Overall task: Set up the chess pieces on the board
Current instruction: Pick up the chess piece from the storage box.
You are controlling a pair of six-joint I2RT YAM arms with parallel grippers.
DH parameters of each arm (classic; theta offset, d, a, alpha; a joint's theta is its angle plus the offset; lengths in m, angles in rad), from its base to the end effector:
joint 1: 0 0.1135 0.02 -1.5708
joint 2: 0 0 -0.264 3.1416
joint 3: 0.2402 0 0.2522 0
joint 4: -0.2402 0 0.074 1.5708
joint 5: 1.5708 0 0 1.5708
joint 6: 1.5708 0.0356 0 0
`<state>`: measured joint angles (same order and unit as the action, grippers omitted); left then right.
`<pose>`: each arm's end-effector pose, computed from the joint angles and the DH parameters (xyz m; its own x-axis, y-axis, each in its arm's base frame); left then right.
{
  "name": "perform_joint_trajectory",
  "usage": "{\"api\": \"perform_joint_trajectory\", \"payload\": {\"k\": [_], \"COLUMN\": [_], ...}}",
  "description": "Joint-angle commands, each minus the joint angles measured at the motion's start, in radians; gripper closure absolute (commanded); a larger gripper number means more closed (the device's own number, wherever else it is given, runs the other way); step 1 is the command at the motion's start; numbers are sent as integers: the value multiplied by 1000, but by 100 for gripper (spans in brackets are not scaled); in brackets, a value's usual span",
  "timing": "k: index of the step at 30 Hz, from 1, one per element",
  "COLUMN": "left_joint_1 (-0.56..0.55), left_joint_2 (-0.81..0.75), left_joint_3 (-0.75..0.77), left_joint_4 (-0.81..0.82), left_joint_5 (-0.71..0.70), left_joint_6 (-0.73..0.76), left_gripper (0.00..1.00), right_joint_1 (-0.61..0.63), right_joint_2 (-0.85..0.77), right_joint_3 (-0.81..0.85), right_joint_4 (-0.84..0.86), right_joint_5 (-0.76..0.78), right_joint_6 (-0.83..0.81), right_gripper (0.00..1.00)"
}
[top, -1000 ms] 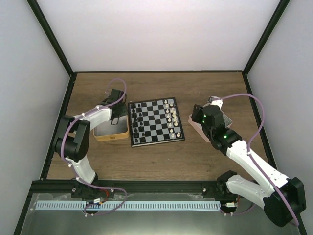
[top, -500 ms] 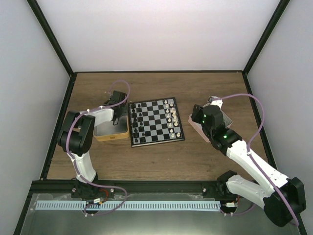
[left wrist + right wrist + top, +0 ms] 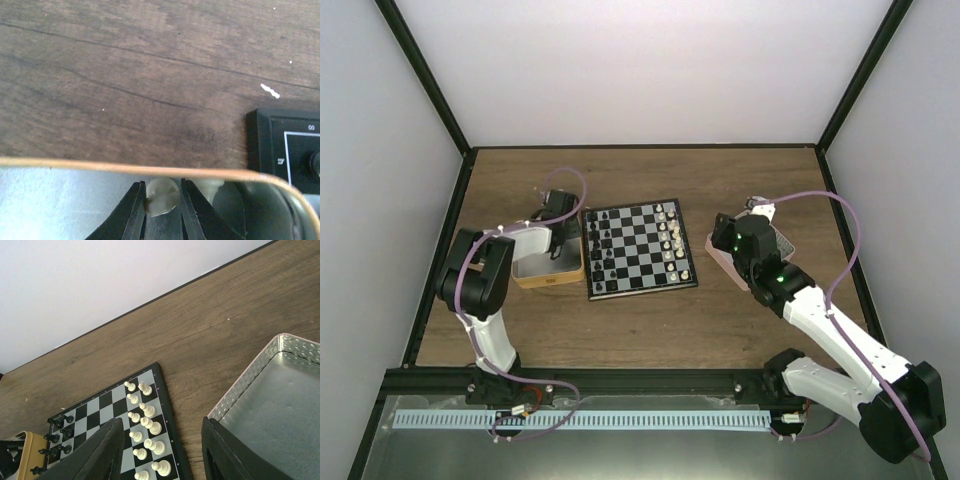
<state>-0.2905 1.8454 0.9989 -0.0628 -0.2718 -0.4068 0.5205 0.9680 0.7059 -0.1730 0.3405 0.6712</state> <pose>0.3528 -0.0955 0.1384 -0.7410 -0.1763 -0.6480 -0.1908 0.9804 -0.0485 0.1968 0.0991 0.2801 -0.4145 0.4381 -0.7977 0.0661 0.8887 0.4538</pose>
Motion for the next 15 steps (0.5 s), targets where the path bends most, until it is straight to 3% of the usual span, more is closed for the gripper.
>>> {"api": "perform_joint_trajectory", "payload": {"k": [1, 15], "left_joint_1": [5, -50], "left_joint_2": [-72, -373], "left_joint_3": [-36, -53], "left_joint_4": [7, -186], "left_joint_5": [0, 108], "left_joint_6": [-9, -53], "left_gripper": [88, 86], "right_joint_1": [2, 3], "right_joint_2": [0, -19], "right_joint_3": [14, 10], "right_joint_4": [7, 4], "right_joint_5": [10, 32], "right_joint_6": [3, 10], "right_gripper": [56, 56]}}
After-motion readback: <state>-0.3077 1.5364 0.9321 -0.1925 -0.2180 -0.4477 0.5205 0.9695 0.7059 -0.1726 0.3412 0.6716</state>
